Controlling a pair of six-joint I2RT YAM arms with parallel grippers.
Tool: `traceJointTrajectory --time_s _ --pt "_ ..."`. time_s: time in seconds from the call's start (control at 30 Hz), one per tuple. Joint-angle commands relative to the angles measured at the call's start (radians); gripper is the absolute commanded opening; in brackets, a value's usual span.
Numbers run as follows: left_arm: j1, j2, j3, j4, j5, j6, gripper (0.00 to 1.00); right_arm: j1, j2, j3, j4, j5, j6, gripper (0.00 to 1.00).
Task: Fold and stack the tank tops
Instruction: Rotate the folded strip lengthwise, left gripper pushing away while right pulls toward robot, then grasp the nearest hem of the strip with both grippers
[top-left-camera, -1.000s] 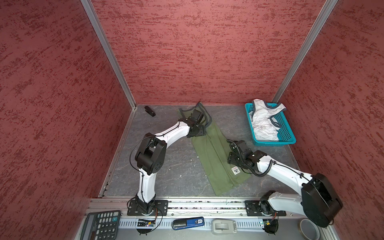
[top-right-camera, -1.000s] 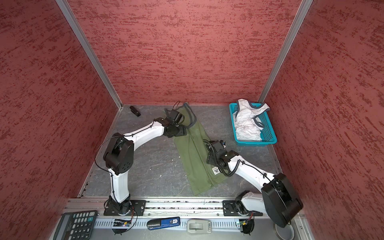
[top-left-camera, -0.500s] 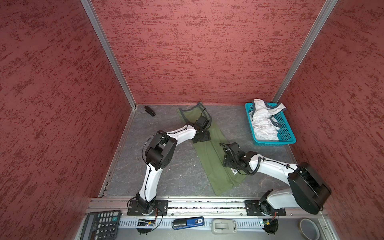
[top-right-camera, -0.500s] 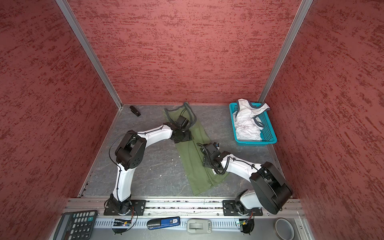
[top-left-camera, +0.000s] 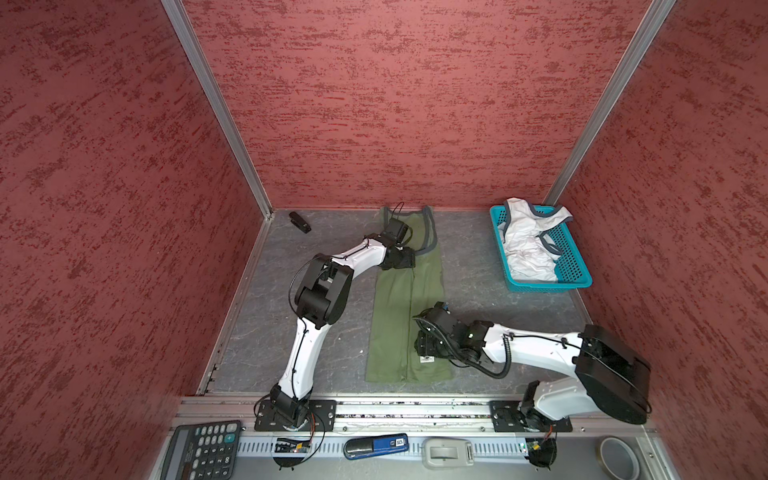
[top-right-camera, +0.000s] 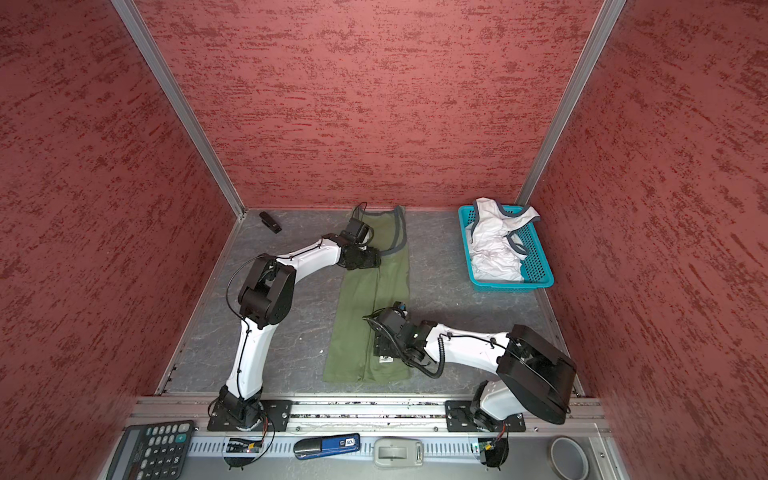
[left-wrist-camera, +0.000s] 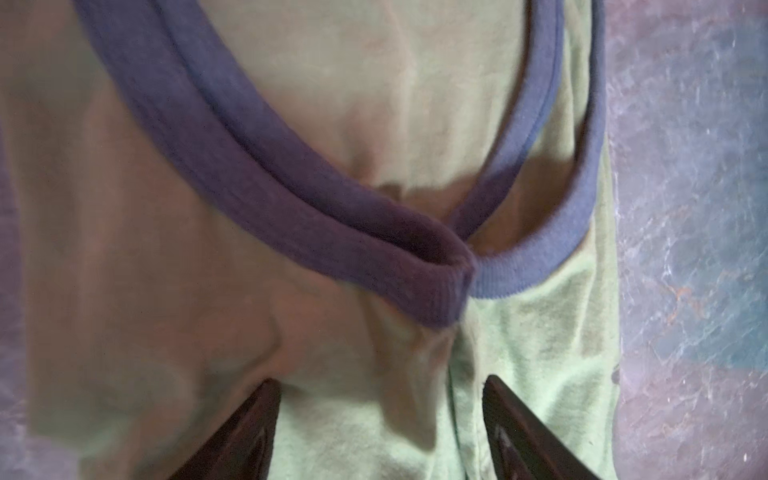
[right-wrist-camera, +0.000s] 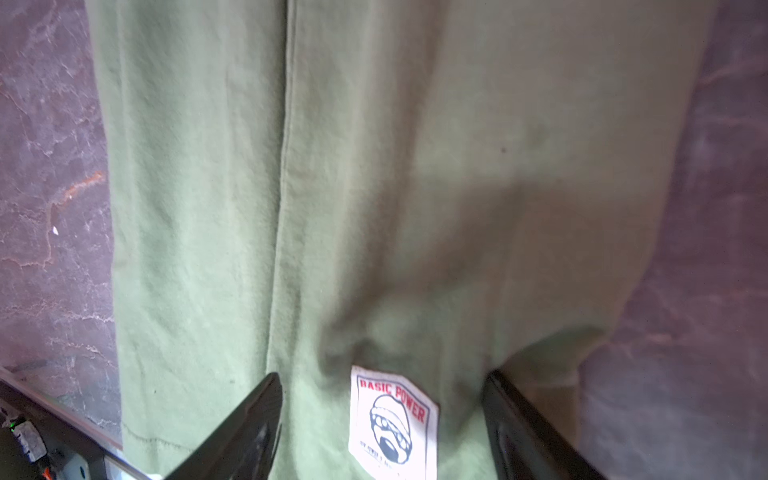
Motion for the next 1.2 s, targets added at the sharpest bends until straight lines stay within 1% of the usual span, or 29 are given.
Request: traceJointTrajectory --time_s 0.0,0.03,0.07,0.1,0.13,0.23,0.37,0.47,0.53,0.63,0.7,0.73,0.8,0.87,0.9,1.0,1.13,1.17 --pt "-0.021 -0.084 -0.020 -0.090 -0.013 0.007 0.79 0.008 -0.087 0.017 -0.161 0.050 0.057 0.77" --pt "-0.021 -0.133 -0.043 -0.134 -0.027 -0.028 0.81 0.009 -0.136 0.015 -0.203 0.080 0.055 0.77" --pt "-0.017 -0.184 -0.060 -0.196 -0.050 -0.089 0.82 0.009 -0.182 0.014 -0.247 0.100 0.050 0.77" --pt "-0.014 -0.234 -0.097 -0.205 -0.017 -0.112 0.82 0.009 -0.227 0.013 -0.281 0.113 0.041 0.77" --pt "-0.018 -0.309 -0.168 -0.181 0.034 -0.124 0.83 0.009 -0.275 0.012 -0.324 0.119 0.033 0.77" --pt "-0.039 -0.568 -0.438 -0.086 0.059 -0.189 0.85 0.009 -0.407 0.002 -0.449 0.138 0.036 0.77" --pt "-0.058 -0.904 -0.806 -0.010 0.070 -0.288 0.85 0.008 -0.579 -0.040 -0.559 0.121 0.095 0.76" --pt "-0.100 -1.109 -1.015 -0.028 0.065 -0.390 0.84 0.006 -0.689 -0.106 -0.553 0.059 0.142 0.75" --pt "-0.131 -1.222 -1.109 -0.073 0.075 -0.447 0.83 0.006 -0.746 -0.166 -0.524 0.018 0.176 0.74" --pt "-0.193 -1.383 -1.212 -0.144 0.076 -0.551 0.82 0.008 -0.816 -0.276 -0.439 -0.061 0.241 0.74" --pt "-0.232 -1.467 -1.278 -0.127 0.106 -0.616 0.81 0.009 -0.857 -0.359 -0.358 -0.111 0.300 0.72" --pt "-0.248 -1.494 -1.302 -0.120 0.123 -0.642 0.80 0.009 -0.877 -0.393 -0.312 -0.131 0.328 0.71" --pt "-0.288 -1.528 -1.334 -0.124 0.123 -0.674 0.80 0.010 -0.903 -0.431 -0.250 -0.151 0.362 0.70" --pt "-0.323 -1.541 -1.367 -0.140 0.097 -0.710 0.78 0.012 -0.910 -0.444 -0.236 -0.149 0.376 0.69" --pt "-0.332 -1.540 -1.391 -0.122 0.105 -0.723 0.77 0.013 -0.905 -0.450 -0.231 -0.152 0.380 0.68" --pt "-0.349 -1.510 -1.450 -0.039 0.145 -0.749 0.71 0.012 -0.866 -0.482 -0.200 -0.178 0.395 0.67" --pt "-0.386 -1.452 -1.460 -0.020 0.126 -0.761 0.62 0.013 -0.785 -0.516 -0.097 -0.210 0.400 0.61" --pt "-0.392 -1.441 -1.461 -0.014 0.121 -0.766 0.62 0.014 -0.765 -0.518 -0.084 -0.209 0.397 0.60"
